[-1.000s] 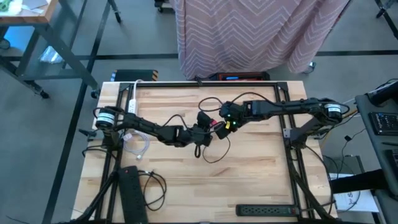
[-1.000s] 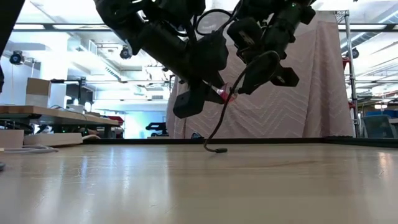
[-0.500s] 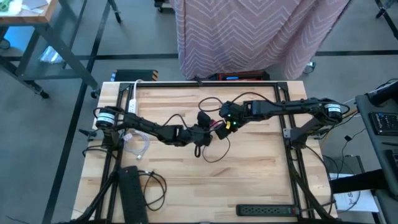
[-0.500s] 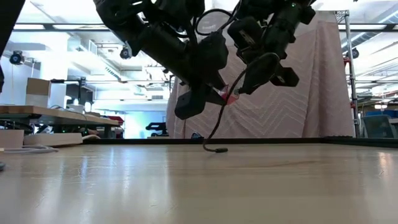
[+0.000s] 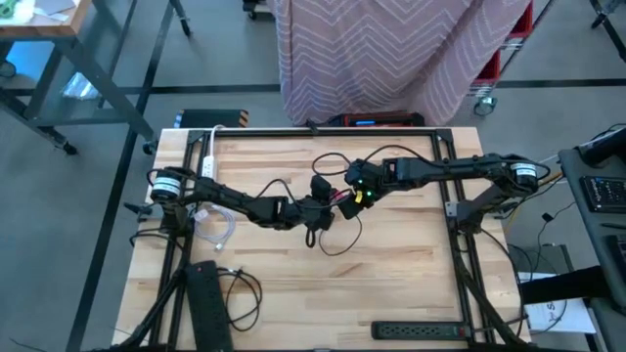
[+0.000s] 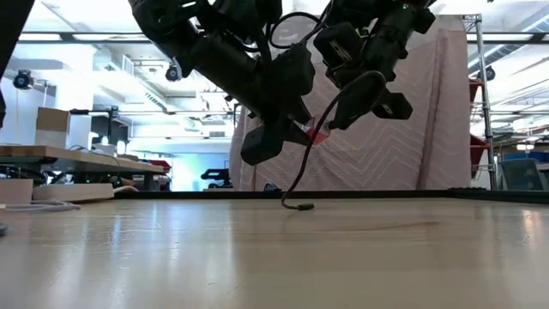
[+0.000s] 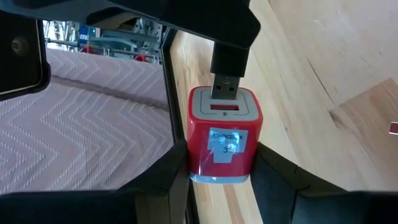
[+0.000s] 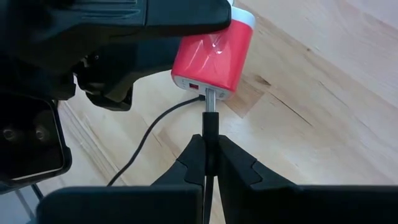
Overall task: Insert USB
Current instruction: Insert the right black charger cable into the red charger adapter
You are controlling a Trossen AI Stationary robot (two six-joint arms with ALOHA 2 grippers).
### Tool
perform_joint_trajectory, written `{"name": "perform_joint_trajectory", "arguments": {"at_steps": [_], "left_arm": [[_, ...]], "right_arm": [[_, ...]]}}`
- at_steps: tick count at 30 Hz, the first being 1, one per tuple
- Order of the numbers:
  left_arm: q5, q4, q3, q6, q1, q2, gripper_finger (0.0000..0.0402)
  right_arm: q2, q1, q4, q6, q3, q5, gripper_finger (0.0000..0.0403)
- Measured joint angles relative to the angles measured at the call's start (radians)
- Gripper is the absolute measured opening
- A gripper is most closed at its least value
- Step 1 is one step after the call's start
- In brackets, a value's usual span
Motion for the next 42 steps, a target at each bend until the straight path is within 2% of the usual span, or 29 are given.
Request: {"name": "perform_joint_trajectory", "arguments": {"at_steps": [18,24,34,42], "left_arm": [[-0.01,0.069,-0.046,0.042,-0.012,-0.004,0.0126],[-0.011,0.155,-0.079,0.048,-0.012,-0.006,0.0126],[-0.012,0.163,-0.079,0.038,-0.012,-0.006,0.0126],[-0.02,0.155,-0.081,0.02,-0.017,-0.006,0.0126]], "right_arm": [[0.0,0.006,0.033,-0.049,0.007,0.0,0.0012],[0.0,0.011,0.058,-0.015,0.005,-0.001,0.0012],[0.0,0.017,0.087,0.029,0.003,0.0,0.0013],[0.0,0.018,0.046,0.045,0.001,0.032,0.0013]]}}
